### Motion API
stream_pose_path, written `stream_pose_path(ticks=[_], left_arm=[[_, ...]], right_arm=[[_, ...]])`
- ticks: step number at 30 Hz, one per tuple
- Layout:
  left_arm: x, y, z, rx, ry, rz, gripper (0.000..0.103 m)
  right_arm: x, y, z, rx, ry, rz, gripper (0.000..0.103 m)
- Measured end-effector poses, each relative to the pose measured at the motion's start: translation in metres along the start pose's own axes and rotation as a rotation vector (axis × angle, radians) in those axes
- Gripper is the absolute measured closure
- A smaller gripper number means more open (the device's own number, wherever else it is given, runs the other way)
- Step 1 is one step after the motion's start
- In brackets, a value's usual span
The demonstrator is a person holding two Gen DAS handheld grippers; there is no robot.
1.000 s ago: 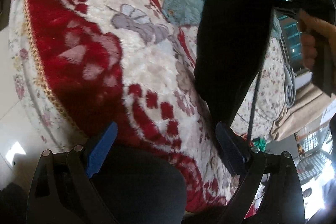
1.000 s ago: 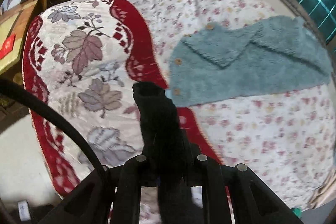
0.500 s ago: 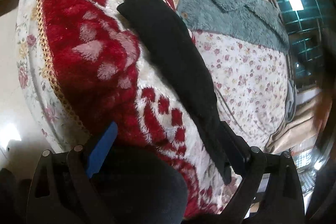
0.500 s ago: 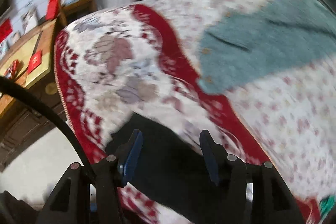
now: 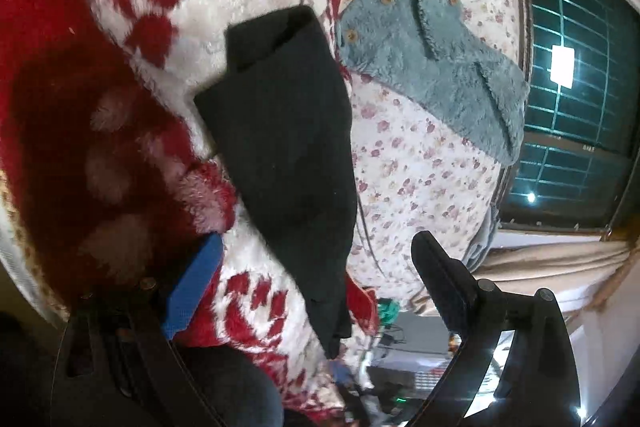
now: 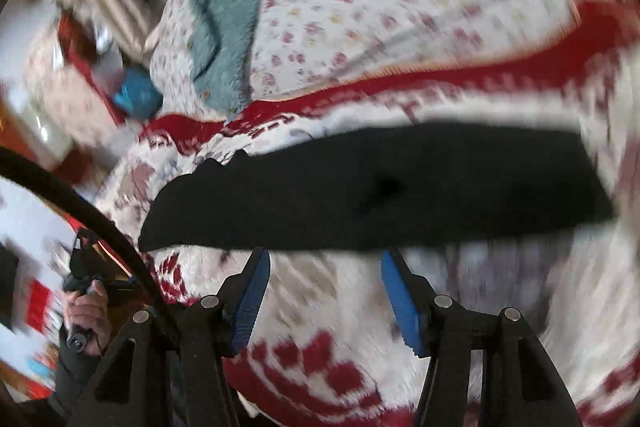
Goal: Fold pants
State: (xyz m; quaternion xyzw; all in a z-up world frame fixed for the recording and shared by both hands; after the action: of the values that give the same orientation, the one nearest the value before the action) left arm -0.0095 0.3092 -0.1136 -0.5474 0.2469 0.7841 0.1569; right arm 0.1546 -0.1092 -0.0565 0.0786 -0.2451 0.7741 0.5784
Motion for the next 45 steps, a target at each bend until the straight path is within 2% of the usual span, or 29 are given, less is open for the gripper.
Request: stream_pose_path(ticks=[1,3,4,5,6,7,10,12,15,16,17,19,22,24,26,28,30,32,35,36,37,38,40,41,42,43,45], left_arm=[[0.000,-0.001,0.000,-0.004,0.002,0.003,0.007],[-0.003,-0.005,-0.003,-0.016,0.019,0.018,0.008],[-0.005,-0.006,-0.003,-0.027,0.040,0.024,0.015],[-0.008,-0.006,-0.003,-0.031,0.065,0.013,0.029],[-0.013,-0.007,-0.002,-0.026,0.075,-0.010,0.034],[-0.016,-0.007,-0.003,-0.023,0.075,-0.027,0.037],[-0.019,-0.010,-0.002,-0.023,0.058,-0.061,0.038],[-0.015,-0.013,-0.004,-0.023,0.036,-0.073,0.047],[-0.010,-0.012,-0.007,-0.023,-0.028,-0.100,0.075],[-0.008,-0.011,-0.008,-0.022,-0.064,-0.110,0.088],[-0.005,-0.010,-0.009,-0.021,-0.105,-0.115,0.093],[-0.003,-0.007,-0.011,-0.022,-0.133,-0.119,0.096],[-0.001,-0.004,-0.009,-0.038,-0.172,-0.129,0.098],[-0.005,0.001,-0.005,-0.055,-0.198,-0.151,0.098],[-0.009,0.006,-0.002,-0.075,-0.221,-0.185,0.098],[-0.010,0.008,0.002,-0.090,-0.235,-0.199,0.098],[-0.010,0.008,0.002,-0.099,-0.244,-0.204,0.098],[-0.008,0.007,0.004,-0.105,-0.249,-0.202,0.098],[-0.008,0.006,0.006,-0.108,-0.243,-0.208,0.098],[-0.009,0.006,0.006,-0.110,-0.240,-0.211,0.098],[-0.010,0.006,0.006,-0.110,-0.236,-0.215,0.099],[-0.012,0.007,0.006,-0.106,-0.229,-0.220,0.099],[-0.018,0.009,0.008,-0.105,-0.215,-0.232,0.099],[-0.020,0.010,0.008,-0.103,-0.211,-0.238,0.099],[-0.023,0.010,0.008,-0.104,-0.205,-0.244,0.099],[-0.026,0.010,0.008,-0.104,-0.200,-0.245,0.099],[-0.028,0.008,0.008,-0.099,-0.182,-0.237,0.099]], right_arm=[[-0.002,0.000,-0.001,0.005,0.029,-0.008,0.048],[0.007,-0.002,0.006,-0.045,0.043,0.032,0.048],[0.015,-0.001,0.006,-0.049,0.029,0.065,0.048],[0.023,0.000,0.002,-0.030,0.016,0.102,0.048],[0.029,0.002,-0.003,-0.008,0.021,0.130,0.048],[0.032,0.004,-0.008,0.013,0.035,0.155,0.048],[0.041,0.010,-0.014,0.037,0.052,0.206,0.048],[0.042,0.011,-0.013,0.029,0.030,0.216,0.048],[0.033,0.011,-0.001,-0.028,-0.032,0.155,0.048],[0.026,0.010,0.004,-0.048,-0.064,0.120,0.048],[0.015,0.007,0.013,-0.078,-0.111,0.056,0.048],[-0.007,0.002,0.026,-0.129,-0.200,-0.073,0.048],[-0.051,0.000,0.046,-0.225,-0.399,-0.301,0.048],[-0.087,0.006,0.057,-0.318,-0.526,-0.476,0.046],[-0.113,0.012,0.067,-0.395,-0.578,-0.603,0.043],[-0.127,0.014,0.073,-0.443,-0.599,-0.668,0.039],[-0.128,0.010,0.071,-0.418,-0.612,-0.675,0.037],[-0.116,-0.001,0.063,-0.359,-0.679,-0.635,0.037],[-0.121,-0.009,0.058,-0.349,-0.594,-0.642,0.037],[-0.124,-0.013,0.053,-0.339,-0.597,-0.650,0.037],[-0.125,-0.014,0.045,-0.312,-0.616,-0.664,0.037],[-0.127,-0.014,0.032,-0.269,-0.676,-0.679,0.037],[-0.109,-0.019,0.019,-0.182,-0.854,-0.648,0.039],[-0.103,-0.021,0.015,-0.153,-0.897,-0.624,0.039],[-0.099,-0.022,0.011,-0.141,-0.895,-0.614,0.039],[-0.099,-0.024,0.005,-0.133,-0.858,-0.626,0.039],[-0.097,-0.027,-0.010,-0.109,-0.879,-0.674,0.039]])
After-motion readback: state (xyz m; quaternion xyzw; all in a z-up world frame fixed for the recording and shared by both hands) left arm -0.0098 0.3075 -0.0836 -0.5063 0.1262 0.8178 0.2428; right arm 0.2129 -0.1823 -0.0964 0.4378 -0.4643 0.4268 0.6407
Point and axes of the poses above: each gripper's, at about its wrist camera, not at the fingertips, and z roughly against the way its jaws point, x to its left, y to its underside, the point moved 8 cm from there along -z, roughly the way its jaws point, and after that the axes turned 13 degrees about x, right-handed, at the moved point
